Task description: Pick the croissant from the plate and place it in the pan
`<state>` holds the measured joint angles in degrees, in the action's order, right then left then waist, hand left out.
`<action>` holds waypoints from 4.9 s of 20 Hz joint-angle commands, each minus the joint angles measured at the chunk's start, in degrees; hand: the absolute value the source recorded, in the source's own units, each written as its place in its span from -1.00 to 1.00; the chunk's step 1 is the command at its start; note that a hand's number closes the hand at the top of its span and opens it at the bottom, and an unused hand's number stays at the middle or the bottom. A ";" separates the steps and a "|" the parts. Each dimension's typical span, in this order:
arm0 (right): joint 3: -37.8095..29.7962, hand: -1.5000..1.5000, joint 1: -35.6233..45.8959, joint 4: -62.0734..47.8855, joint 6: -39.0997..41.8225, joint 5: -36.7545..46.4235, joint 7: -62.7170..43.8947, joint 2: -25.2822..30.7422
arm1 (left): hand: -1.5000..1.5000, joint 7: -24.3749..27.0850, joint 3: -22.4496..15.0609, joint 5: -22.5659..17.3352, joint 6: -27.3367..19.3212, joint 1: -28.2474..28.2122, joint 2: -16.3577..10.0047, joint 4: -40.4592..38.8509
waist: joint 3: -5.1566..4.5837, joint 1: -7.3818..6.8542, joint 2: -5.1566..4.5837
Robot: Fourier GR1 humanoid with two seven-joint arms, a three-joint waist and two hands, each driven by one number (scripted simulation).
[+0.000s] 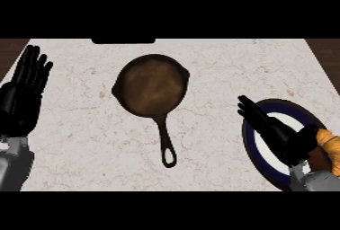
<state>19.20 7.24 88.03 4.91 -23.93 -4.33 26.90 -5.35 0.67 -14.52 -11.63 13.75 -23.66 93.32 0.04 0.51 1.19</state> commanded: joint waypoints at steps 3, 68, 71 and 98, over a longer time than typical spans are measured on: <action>-8.98 1.00 6.79 -3.68 20.70 -10.77 4.50 9.81 | 0.00 3.06 -5.41 1.52 1.59 -3.87 4.13 2.31 | 0.07 -1.60 -1.54; 7.57 -1.00 21.18 -48.45 14.56 76.00 57.21 22.91 | 0.00 15.33 -13.28 10.90 5.49 -11.87 17.80 -7.15 | -0.04 -0.87 -1.27; 9.41 -1.00 23.56 -52.83 13.32 79.87 55.39 18.64 | 0.00 13.97 -12.19 9.48 7.60 -11.92 16.24 -4.54 | -0.03 -1.26 -1.33; -6.35 1.00 29.23 -47.98 -3.94 70.54 34.81 -4.08 | 0.00 10.07 -11.86 11.00 6.80 -11.98 17.41 -3.21 | -0.54 -1.93 1.02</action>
<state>15.91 34.26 38.81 3.04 49.45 40.33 31.24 4.77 -11.08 -3.42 -5.04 1.85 -6.27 90.43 -0.58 -0.43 1.46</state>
